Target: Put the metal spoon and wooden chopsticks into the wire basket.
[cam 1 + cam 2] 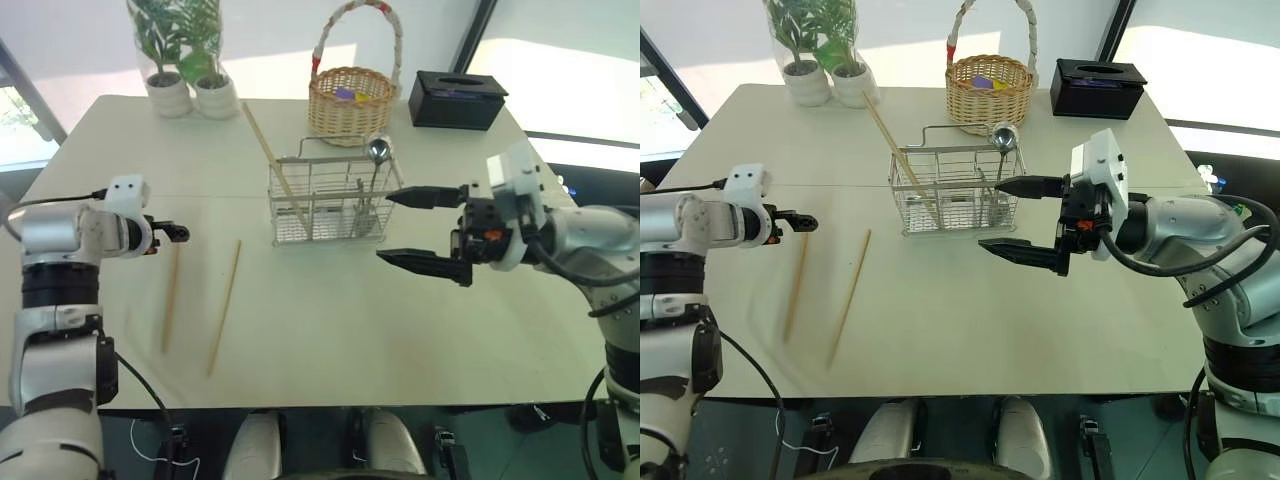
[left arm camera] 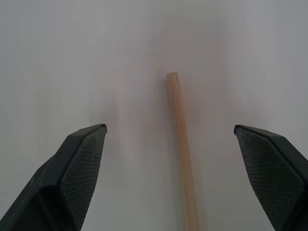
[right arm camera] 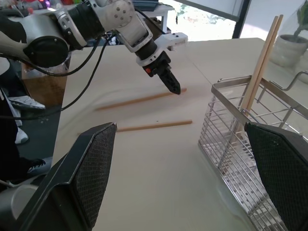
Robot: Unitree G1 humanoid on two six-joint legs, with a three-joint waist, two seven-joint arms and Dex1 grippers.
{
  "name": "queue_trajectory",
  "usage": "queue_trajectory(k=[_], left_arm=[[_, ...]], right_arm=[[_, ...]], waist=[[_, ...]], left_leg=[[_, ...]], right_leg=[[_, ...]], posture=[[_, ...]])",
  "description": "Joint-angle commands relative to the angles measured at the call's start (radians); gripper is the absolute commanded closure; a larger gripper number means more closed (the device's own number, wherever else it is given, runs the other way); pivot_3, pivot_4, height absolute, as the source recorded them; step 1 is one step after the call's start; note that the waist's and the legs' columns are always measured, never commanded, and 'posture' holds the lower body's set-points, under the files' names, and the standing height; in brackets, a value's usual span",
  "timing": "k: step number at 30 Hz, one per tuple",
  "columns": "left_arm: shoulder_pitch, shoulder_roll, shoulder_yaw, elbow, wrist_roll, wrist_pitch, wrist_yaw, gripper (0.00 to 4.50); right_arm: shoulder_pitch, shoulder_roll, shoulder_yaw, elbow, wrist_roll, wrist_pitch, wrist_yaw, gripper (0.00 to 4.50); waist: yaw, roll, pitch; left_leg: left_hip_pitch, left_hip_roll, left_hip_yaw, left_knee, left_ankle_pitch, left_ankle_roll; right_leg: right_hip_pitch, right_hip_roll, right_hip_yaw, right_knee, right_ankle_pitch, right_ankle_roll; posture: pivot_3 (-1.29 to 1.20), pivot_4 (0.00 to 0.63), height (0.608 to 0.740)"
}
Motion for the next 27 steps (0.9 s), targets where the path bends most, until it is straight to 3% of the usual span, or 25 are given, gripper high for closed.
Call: queue_trajectory(k=[1,6,8,10,16,24,27], left_arm=[[-0.053,-0.004,-0.022,0.065,0.021,0.023,-0.027,0.0],[-0.096,-0.027,-0.018,0.175,0.042,0.057,-0.032,0.0],[-0.118,-0.031,-0.008,0.223,0.056,0.038,-0.026,0.55],[-0.141,-0.032,-0.001,0.263,0.07,0.02,-0.025,1.32],[-0.178,-0.033,0.01,0.324,0.098,0.006,-0.025,4.45],[-0.174,-0.011,0.021,0.325,0.129,-0.042,-0.025,4.45],[-0.165,-0.002,0.046,0.273,0.152,-0.226,0.01,4.45]], right_arm=[[0.01,-0.003,-0.031,-0.036,0.021,0.001,-0.026,0.1],[0.041,-0.021,-0.049,-0.056,0.05,0.014,-0.028,0.1],[0.06,-0.031,-0.054,-0.067,0.054,0.013,-0.021,0.0],[0.07,-0.037,-0.058,-0.075,0.061,0.014,-0.021,0.0],[0.08,-0.043,-0.06,-0.076,0.067,0.009,-0.026,0.0],[0.084,-0.045,-0.062,-0.071,0.07,0.008,-0.022,0.0],[0.081,-0.048,-0.066,-0.064,0.073,0.01,-0.024,0.0]], waist=[[0.0,0.0,0.0],[0.001,0.0,0.0],[0.001,0.0,0.0],[0.0,0.0,0.0],[0.003,0.0,0.0],[0.001,0.0,0.0],[0.001,-0.001,0.0]], left_leg=[[0.0,0.0,0.0,0.0,0.0,0.0],[0.001,0.0,0.0,0.0,0.0,0.0],[0.001,0.0,0.0,0.001,0.0,0.0],[0.002,0.0,0.0,0.001,0.0,0.0],[0.002,0.0,0.0,0.001,0.0,0.0],[0.002,0.0,0.0,0.001,0.0,0.0],[0.002,0.0,0.0,0.001,0.0,0.0]], right_leg=[[0.0,0.0,0.0,0.0,0.0,0.0],[0.001,0.0,0.0,0.0,0.0,0.0],[0.001,0.0,0.0,0.0,0.0,0.0],[0.002,0.0,0.0,0.0,0.0,0.0],[0.002,0.0,0.0,0.0,0.0,0.0],[0.002,0.0,0.0,0.001,0.0,0.0],[0.002,0.0,0.0,0.001,0.0,0.0]], posture=[[0.0,0.15,0.712],[0.0,0.15,0.712],[0.0,0.15,0.712],[0.0,0.15,0.712],[0.0,0.15,0.712],[0.0,0.15,0.712],[0.0,0.15,0.712]])
